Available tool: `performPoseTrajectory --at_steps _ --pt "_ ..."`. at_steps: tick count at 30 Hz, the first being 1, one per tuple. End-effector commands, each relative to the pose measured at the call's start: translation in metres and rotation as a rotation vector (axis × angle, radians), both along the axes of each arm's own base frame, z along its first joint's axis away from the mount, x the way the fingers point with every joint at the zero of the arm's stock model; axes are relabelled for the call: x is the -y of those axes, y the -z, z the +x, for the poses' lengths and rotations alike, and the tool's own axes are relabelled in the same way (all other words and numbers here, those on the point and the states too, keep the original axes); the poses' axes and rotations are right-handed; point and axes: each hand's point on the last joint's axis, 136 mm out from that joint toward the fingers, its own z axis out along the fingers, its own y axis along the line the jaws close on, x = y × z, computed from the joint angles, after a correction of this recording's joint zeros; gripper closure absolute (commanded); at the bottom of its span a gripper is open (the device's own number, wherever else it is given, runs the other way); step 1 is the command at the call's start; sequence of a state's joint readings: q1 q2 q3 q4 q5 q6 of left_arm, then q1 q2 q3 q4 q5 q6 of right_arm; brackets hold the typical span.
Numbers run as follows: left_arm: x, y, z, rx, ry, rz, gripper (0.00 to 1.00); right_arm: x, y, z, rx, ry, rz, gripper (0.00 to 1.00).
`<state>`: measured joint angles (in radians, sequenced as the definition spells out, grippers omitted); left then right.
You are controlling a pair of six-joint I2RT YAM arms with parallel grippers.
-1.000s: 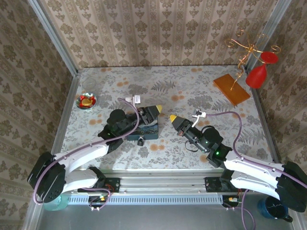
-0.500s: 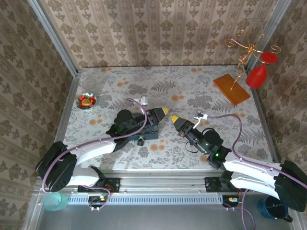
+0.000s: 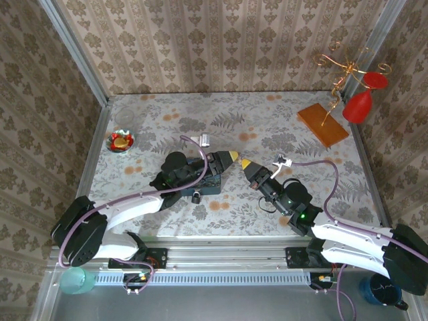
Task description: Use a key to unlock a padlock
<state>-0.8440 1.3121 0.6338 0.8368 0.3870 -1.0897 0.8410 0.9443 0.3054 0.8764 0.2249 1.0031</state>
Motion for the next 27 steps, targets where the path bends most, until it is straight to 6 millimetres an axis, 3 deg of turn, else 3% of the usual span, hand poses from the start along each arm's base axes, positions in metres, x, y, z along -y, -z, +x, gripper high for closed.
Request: performPoseTrajectory --at_steps 1,10,18,19,23,27 --pt "0.004 -0.015 -0.003 0.015 0.029 -0.027 0.73 0.008 -0.005 0.001 0.008 0.041 0.048 1.0" --pt "0.011 -0.024 -0.007 0.025 0.06 -0.045 0.87 0.012 -0.002 0.002 0.0 0.059 0.04 1.0" --pt "0.01 -0.02 -0.004 0.029 0.05 -0.009 1.0 0.007 -0.005 0.002 -0.007 0.044 0.027 1.0" --pt "0.007 -0.018 -0.002 0.036 0.039 0.016 1.0 0.008 -0.003 0.002 -0.017 0.045 0.013 0.96" --pt "-0.014 0.0 0.009 0.099 -0.045 0.255 1.0 0.019 0.006 0.003 -0.06 0.082 -0.074 0.56" --pt "-0.036 0.014 0.008 0.234 -0.111 0.637 1.0 0.024 0.002 0.001 -0.042 0.059 -0.077 0.42"
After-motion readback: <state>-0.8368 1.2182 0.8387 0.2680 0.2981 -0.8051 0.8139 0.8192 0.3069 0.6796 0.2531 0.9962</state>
